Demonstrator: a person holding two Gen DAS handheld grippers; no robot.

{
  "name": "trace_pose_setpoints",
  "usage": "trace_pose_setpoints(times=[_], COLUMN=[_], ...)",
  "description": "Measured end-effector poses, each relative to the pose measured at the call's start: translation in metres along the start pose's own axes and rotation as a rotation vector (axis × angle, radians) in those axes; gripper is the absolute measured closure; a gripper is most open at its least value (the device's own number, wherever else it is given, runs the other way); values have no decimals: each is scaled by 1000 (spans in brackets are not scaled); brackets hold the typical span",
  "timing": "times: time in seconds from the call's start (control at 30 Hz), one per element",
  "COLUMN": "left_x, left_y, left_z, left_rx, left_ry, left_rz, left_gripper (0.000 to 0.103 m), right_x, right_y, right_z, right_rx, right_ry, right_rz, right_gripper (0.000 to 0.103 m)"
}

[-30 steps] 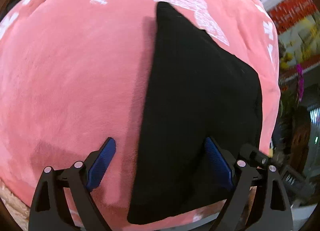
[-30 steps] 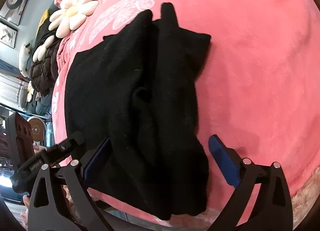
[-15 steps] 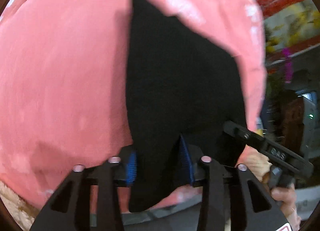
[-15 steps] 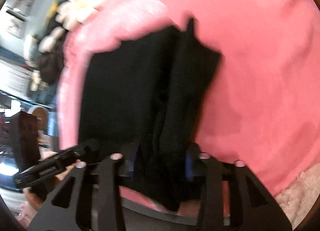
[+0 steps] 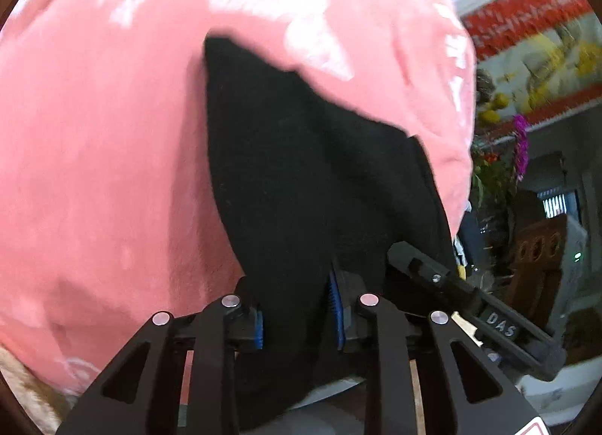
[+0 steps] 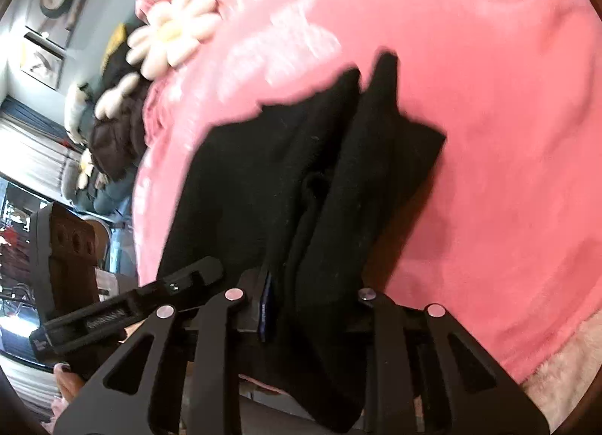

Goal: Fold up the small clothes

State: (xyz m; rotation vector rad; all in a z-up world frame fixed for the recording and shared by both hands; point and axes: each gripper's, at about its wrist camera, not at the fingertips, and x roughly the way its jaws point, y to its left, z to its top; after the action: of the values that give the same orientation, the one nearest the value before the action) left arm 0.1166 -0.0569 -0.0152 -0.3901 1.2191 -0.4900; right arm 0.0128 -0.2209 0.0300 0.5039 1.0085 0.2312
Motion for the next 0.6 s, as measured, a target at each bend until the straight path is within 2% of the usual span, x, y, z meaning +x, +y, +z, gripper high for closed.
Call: trace_pose_setpoints(times=[0.2,0.4,0.6], left_x=[-55,-117,-182], left_y=[-42,-85,-81], left_z=[2,11,10], left_rx=[112,213,270], left_ry=[-86,-228,-349], left_rz=[0,4,10], left_gripper=[82,82,82], right_x=[-64,-111,-141], right_y=[58,88,128], right_z=[19,27,37], right_rx=[-121,-182,-271], right_ry=[-148,-245,-319], right_rz=[0,58,137], right_gripper=[81,81,81])
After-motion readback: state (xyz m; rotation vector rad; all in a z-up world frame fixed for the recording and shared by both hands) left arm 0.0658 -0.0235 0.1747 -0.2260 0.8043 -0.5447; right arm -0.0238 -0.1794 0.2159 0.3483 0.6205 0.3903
